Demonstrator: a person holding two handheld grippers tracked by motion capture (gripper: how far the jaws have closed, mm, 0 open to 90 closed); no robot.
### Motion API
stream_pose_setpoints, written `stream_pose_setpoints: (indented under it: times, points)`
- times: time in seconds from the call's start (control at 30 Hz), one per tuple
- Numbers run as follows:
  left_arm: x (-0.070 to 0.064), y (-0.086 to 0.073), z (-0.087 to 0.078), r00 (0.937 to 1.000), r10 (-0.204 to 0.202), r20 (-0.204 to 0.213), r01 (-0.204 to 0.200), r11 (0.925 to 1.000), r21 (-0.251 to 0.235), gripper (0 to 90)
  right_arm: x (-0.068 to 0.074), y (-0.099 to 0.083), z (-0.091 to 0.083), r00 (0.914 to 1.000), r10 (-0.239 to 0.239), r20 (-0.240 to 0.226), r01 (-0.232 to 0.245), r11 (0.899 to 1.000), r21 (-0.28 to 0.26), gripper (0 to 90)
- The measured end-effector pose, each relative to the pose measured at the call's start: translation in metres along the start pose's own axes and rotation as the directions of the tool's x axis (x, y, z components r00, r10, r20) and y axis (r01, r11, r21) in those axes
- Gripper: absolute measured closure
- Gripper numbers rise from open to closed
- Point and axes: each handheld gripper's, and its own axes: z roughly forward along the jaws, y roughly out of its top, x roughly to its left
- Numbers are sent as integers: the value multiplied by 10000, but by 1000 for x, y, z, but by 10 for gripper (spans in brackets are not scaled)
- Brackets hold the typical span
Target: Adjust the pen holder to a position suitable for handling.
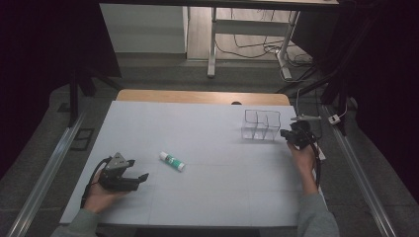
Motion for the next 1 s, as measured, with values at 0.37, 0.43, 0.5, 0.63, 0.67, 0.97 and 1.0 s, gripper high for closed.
stream_pose_setpoints:
  times: [0.37,0.43,0.5,0.63,0.67,0.97,1.0]
  points:
    - [1,-1,-1,10000,-53,-27,53,10000,29,228,-4,3,14,9999,135,-72,-136,9998,-127,890]
    - [1,-1,-1,10000,-56,-41,56,10000,-10,231,-2,3,16,10000,-27,-48,27,9999,-140,889]
    - [1,-1,-1,10000,-66,-55,66,10000,-19,232,-1,3,18,9998,-179,24,179,9998,-118,890]
    - [1,-1,0,10000,-60,-53,60,10000,16,232,-1,2,20,9998,-179,48,180,9998,-121,890]
    - [1,-1,0,10000,-66,-15,66,10000,-2,232,-1,3,20,9998,-185,44,185,9997,-138,890]
    - [1,-1,0,10000,-91,11,91,10000,9,232,-1,4,22,9995,-321,38,322,9993,-182,890]
    - [0,-1,0,9999,-99,18,99,10000,8,232,-1,4,22,9995,-318,37,319,9993,-189,890]
